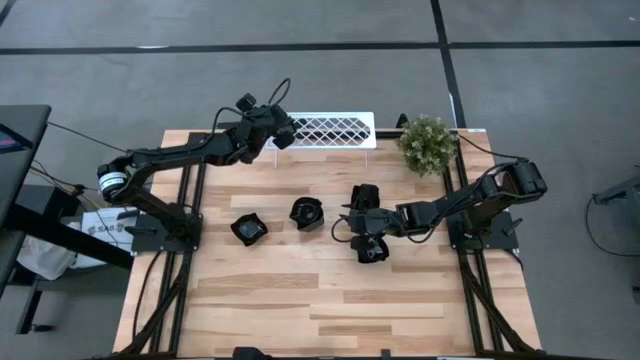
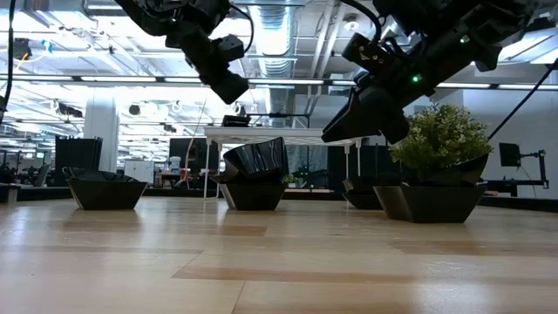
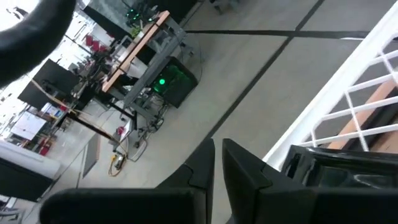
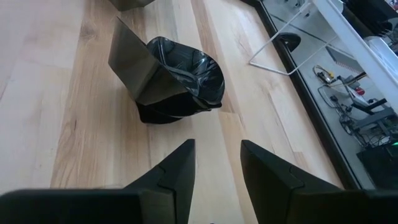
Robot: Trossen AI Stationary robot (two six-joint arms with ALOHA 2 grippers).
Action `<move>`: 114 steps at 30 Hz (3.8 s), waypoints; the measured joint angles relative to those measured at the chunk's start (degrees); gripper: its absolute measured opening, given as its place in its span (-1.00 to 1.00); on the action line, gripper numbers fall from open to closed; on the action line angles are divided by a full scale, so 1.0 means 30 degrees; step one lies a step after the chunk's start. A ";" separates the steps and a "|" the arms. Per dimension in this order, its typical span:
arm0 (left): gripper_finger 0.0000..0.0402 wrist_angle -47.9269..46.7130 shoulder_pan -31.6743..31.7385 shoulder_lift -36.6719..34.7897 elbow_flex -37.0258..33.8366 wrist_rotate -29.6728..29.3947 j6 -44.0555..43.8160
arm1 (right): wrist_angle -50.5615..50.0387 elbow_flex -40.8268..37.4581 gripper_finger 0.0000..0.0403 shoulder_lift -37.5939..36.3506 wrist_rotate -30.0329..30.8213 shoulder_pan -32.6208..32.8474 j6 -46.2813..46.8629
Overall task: Pick & Place Mini shaped plates
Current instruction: Stack the black square plate on top of the black square plate on the shelf
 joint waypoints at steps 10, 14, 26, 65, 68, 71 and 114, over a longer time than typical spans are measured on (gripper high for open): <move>-0.84 0.1256 -0.0512 0.1695 -0.0007 -0.0284 0.2461 | -0.0013 0.0000 -0.39 0.0000 0.0000 -0.0421 0.0016; -0.84 0.2847 -0.0512 0.1821 -0.0003 -0.0708 0.3368 | -0.0031 0.0000 -0.39 0.0000 -0.0007 -0.0413 0.0019; -0.84 0.4058 -0.0463 0.1709 -0.0007 -0.0762 0.4464 | -0.0102 0.0007 -0.39 0.0000 -0.0015 -0.0523 -0.0073; -0.84 0.5358 0.0990 0.1785 0.0000 -0.1746 0.5647 | -0.0095 0.0007 -0.39 0.0000 -0.0015 -0.0530 -0.0124; -0.84 0.5421 0.0482 0.1778 0.0000 -0.1555 0.5016 | -0.0095 0.0007 -0.39 0.0000 -0.0015 -0.0529 -0.0124; -0.84 0.5425 -0.0227 0.1778 0.0000 -0.0372 0.4658 | -0.0095 0.0007 -0.39 0.0000 -0.0015 -0.0537 -0.0124; -0.84 0.5733 0.1571 0.1778 -0.0831 0.0280 0.4844 | -0.0022 0.0007 -0.39 0.0000 -0.0015 -0.0545 -0.0124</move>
